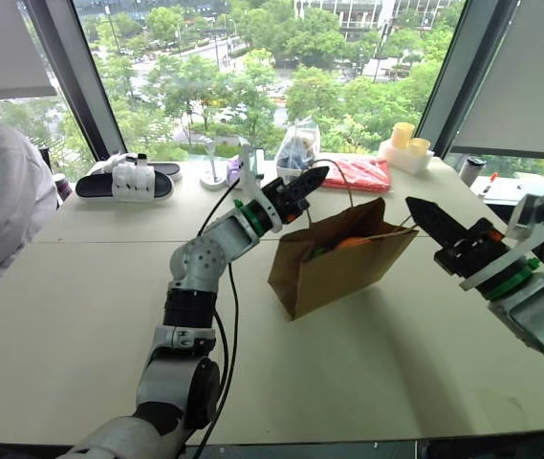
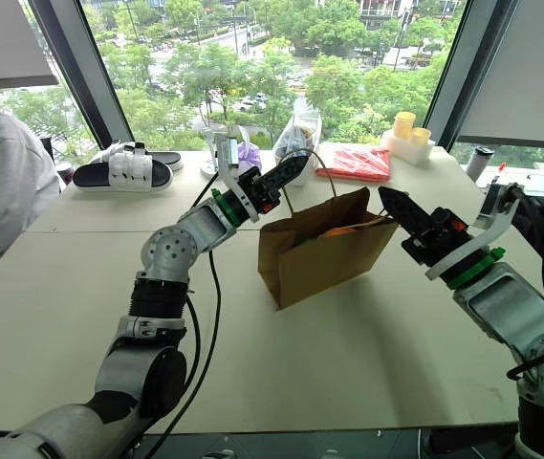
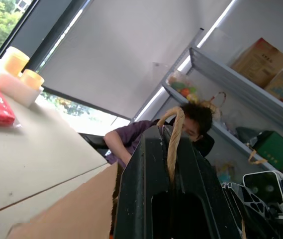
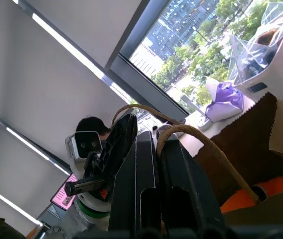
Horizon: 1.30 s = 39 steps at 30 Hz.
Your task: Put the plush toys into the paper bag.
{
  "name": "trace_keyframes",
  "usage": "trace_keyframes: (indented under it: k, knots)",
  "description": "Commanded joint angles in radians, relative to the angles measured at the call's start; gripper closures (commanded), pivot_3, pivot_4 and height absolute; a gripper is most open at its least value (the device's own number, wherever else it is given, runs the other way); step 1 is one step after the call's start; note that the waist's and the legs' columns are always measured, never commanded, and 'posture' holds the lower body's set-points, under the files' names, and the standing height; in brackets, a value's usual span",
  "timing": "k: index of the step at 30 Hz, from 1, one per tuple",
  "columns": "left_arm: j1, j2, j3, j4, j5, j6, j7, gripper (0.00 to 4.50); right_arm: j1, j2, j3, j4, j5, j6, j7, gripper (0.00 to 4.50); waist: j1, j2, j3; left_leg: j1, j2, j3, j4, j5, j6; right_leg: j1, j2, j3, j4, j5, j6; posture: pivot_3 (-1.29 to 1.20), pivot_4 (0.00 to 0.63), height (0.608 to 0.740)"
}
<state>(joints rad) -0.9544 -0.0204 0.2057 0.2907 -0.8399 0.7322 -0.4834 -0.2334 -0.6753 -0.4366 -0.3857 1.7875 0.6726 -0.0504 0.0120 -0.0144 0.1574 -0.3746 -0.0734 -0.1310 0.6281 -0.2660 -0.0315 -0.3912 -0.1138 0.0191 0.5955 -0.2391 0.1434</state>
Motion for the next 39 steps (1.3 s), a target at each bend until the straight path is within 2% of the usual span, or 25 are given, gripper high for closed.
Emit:
trace_keyframes:
  k: [1, 3, 6, 10, 13, 18, 22, 25, 28, 32, 39]
  knots:
    - [0.003, 0.012, 0.021, 0.004, -0.021, 0.008, -0.028, 4.50, 0.006, 0.001, 0.002, -0.034, -0.022, 0.001, 0.022, 4.22, -0.001, 0.000, 0.000, 0.000, 0.000, 0.000, 0.000, 0.000, 0.000, 0.000, 0.000, 0.000, 0.000, 0.000, 0.000, 0.00, 0.150, 0.740]
    - [0.004, 0.019, 0.026, 0.015, -0.021, 0.008, -0.041, 4.50, 0.009, 0.003, 0.003, -0.042, -0.023, 0.001, 0.028, 3.63, 0.000, 0.000, 0.000, 0.000, 0.000, 0.000, 0.000, 0.000, 0.000, 0.000, 0.000, 0.000, 0.000, 0.000, 0.000, 0.00, 0.150, 0.740]
    - [-0.008, 0.019, 0.050, 0.048, -0.032, 0.004, -0.041, 3.65, 0.018, -0.004, 0.003, -0.054, -0.015, 0.008, 0.045, 2.16, 0.000, 0.000, 0.000, 0.000, 0.000, 0.000, 0.000, 0.000, 0.000, 0.000, 0.000, 0.000, 0.000, 0.000, 0.000, 0.00, 0.150, 0.740]
    - [-0.022, 0.031, 0.060, 0.075, -0.026, 0.000, -0.064, 1.54, 0.021, -0.008, 0.008, -0.051, -0.040, 0.008, 0.039, 0.02, 0.000, 0.000, 0.000, 0.000, 0.000, 0.000, 0.000, 0.000, 0.000, 0.000, 0.000, 0.000, 0.000, 0.000, 0.000, 0.00, 0.150, 0.740]
    - [-0.028, 0.068, 0.052, 0.100, -0.007, -0.007, -0.114, 0.04, 0.048, -0.013, 0.009, -0.073, -0.039, 0.027, 0.079, 0.00, 0.000, 0.000, 0.000, 0.000, 0.000, 0.000, 0.000, 0.000, 0.000, 0.000, 0.000, 0.000, 0.000, 0.000, 0.000, 0.00, 0.150, 0.740]
    - [-0.032, 0.180, 0.049, 0.156, 0.012, 0.002, -0.244, 0.04, 0.150, -0.038, 0.054, -0.124, -0.126, 0.084, 0.176, 0.00, -0.005, 0.000, 0.000, 0.000, 0.000, 0.000, -0.001, 0.000, 0.000, -0.001, 0.001, 0.000, 0.000, 0.000, 0.000, 0.00, 0.150, 0.740]
    - [0.003, 0.275, 0.005, 0.173, 0.069, -0.021, -0.374, 0.04, 0.165, -0.032, 0.112, -0.113, -0.209, 0.100, 0.205, 0.00, -0.007, 0.000, 0.000, 0.000, 0.000, 0.000, 0.000, 0.000, 0.000, -0.001, 0.001, 0.000, 0.001, 0.000, 0.000, 0.00, 0.150, 0.740]
    - [0.058, 0.345, -0.035, 0.214, 0.151, -0.083, -0.451, 0.00, 0.148, -0.007, 0.153, -0.086, -0.277, 0.097, 0.205, 0.79, -0.007, 0.001, 0.000, 0.001, 0.000, 0.000, 0.000, 0.000, 0.000, 0.000, 0.001, 0.000, 0.001, 0.000, 0.000, 0.00, 0.150, 0.740]
    - [0.118, 0.390, -0.058, 0.200, 0.187, -0.098, -0.506, 0.00, 0.109, 0.015, 0.207, -0.060, -0.356, 0.100, 0.220, 2.31, -0.009, 0.001, 0.000, 0.001, 0.001, 0.000, -0.001, 0.000, 0.000, -0.001, 0.001, 0.001, 0.001, 0.000, 0.000, 0.00, 0.150, 0.740]
    - [0.169, 0.399, -0.081, 0.102, 0.178, -0.059, -0.546, 0.00, 0.026, 0.053, 0.286, -0.004, -0.463, 0.118, 0.212, 4.45, -0.003, 0.000, 0.000, -0.001, 0.001, -0.003, -0.001, 0.000, 0.000, -0.003, 0.001, 0.000, 0.001, 0.000, 0.000, 0.00, 0.150, 0.740]
    - [0.218, 0.359, -0.166, -0.041, 0.253, -0.150, -0.544, 0.00, -0.106, 0.136, 0.335, 0.117, -0.588, 0.140, 0.221, 4.48, -0.001, 0.000, 0.000, 0.000, 0.000, -0.003, -0.001, 0.000, -0.001, -0.002, -0.001, 0.001, 0.001, 0.000, 0.000, 0.00, 0.150, 0.740]
